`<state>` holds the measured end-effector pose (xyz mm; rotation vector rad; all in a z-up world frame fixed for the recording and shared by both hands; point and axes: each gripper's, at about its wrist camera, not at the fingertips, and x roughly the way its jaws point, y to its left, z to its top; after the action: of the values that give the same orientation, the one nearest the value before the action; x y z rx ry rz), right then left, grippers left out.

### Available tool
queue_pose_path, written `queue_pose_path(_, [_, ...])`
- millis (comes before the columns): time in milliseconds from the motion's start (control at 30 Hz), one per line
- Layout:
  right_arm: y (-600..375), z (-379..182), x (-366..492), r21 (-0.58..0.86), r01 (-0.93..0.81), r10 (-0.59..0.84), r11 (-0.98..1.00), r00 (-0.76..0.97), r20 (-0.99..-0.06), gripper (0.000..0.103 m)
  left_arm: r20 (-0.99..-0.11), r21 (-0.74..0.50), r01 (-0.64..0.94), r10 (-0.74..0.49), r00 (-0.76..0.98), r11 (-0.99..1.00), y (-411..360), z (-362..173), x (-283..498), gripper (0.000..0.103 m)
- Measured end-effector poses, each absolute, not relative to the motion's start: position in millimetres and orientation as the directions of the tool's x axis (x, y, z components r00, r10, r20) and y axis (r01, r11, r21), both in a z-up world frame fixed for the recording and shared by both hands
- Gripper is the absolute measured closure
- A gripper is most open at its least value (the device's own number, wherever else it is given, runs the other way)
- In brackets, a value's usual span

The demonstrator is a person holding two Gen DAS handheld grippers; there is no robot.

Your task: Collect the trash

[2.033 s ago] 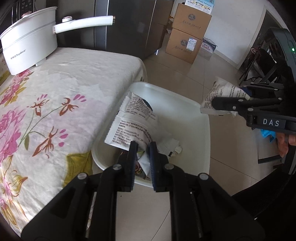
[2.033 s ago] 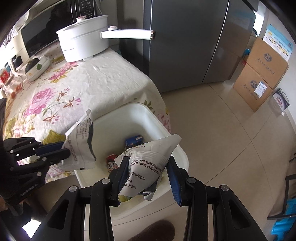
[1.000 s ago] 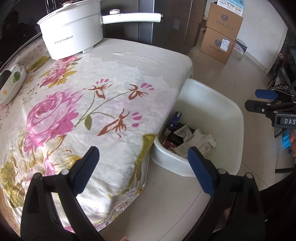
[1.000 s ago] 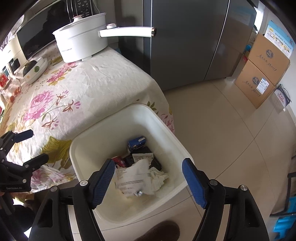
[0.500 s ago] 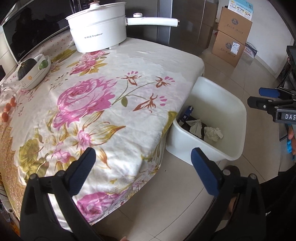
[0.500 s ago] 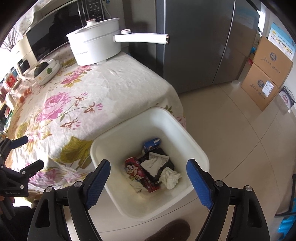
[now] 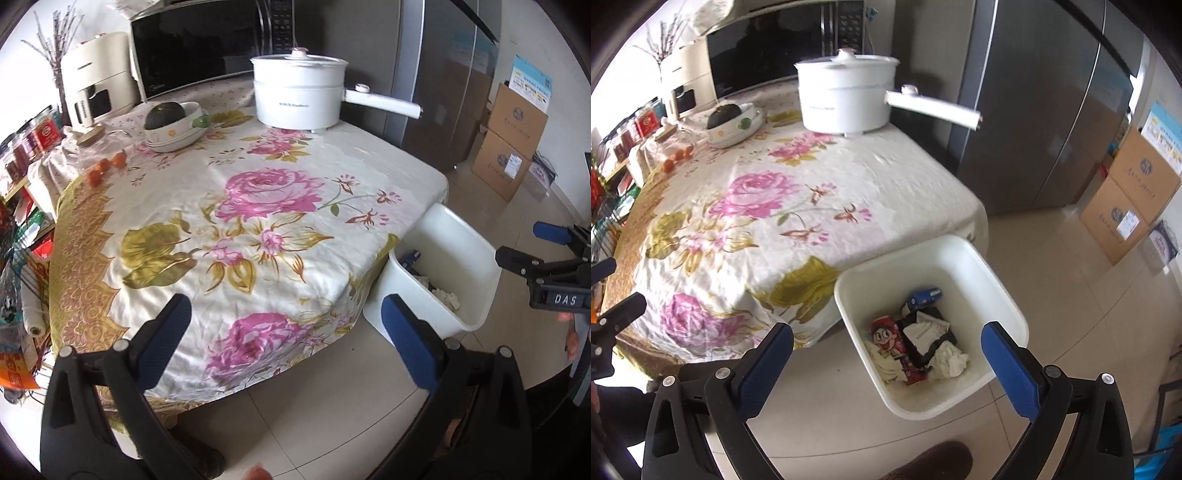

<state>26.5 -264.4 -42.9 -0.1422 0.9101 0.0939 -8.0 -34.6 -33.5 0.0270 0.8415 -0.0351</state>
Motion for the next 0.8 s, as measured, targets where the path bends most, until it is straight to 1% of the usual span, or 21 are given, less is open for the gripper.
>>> queue_pose_path(300, [-238, 2, -23, -0.122, -0.124, 0.016, 0.985, 0.762, -0.647, 0.000, -0.644, 0.049, -0.058, 0.076, 0.761, 0.997, -27, -17, -44, 0.001])
queue_pose_path(433, [-227, 12, -29, -0.158, -0.121, 0.005, 0.980, 0.807, -0.591, 0.000, -0.640, 0.046, -0.063, 0.078, 0.764, 0.997, -24, -15, -45, 0.001])
queue_pose_path(533, [-220, 14, -29, -0.172, -0.126, 0.005, 0.977, 0.821, -0.571, 0.000, -0.637, 0.050, -0.060, 0.078, 0.767, 0.997, -23, -13, -45, 0.001])
queue_pose_path(800, [-208, 9, -25, -0.188, -0.138, 0.011, 0.972, 0.831, -0.557, 0.000, -0.628, 0.027, -0.058, 0.062, 0.775, 0.998, -21, -8, -45, 0.001])
